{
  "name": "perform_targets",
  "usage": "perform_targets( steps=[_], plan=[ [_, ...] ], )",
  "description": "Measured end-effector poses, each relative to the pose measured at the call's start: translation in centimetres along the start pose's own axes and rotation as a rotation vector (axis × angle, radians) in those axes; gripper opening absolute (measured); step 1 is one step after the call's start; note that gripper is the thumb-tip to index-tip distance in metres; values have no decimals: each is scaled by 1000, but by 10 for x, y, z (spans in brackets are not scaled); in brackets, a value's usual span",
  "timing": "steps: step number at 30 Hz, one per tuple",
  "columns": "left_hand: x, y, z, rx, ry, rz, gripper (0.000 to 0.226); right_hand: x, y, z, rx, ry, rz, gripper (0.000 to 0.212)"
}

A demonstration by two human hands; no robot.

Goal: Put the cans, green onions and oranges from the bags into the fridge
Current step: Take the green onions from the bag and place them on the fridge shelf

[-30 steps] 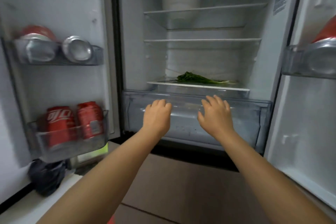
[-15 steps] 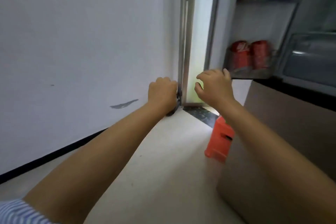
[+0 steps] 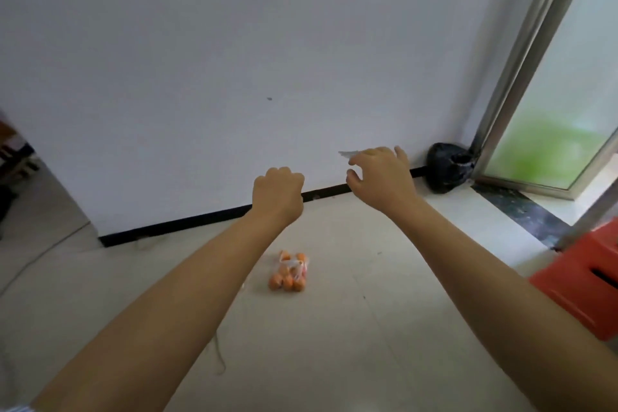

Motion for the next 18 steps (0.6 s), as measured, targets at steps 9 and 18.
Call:
perform_targets(
  steps=[9, 18],
  plan=[
    [-91, -115, -194, 34, -14, -144, 33, -160, -156, -110, -5, -148, -205, 35],
    [-163, -188, -412, 75, 30, -243, 33, -296, -289, -261, -26, -218, -341, 32]
  ],
)
Point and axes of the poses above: each hand's wrist, its own y-axis away from the middle knuckle, its own x-axis out of the back of the hand, z = x × y, the point moved 10 cm from there along -y, towards the middle knuckle, and after that the axes turned 2 degrees about -y, right-handed, at the moved point
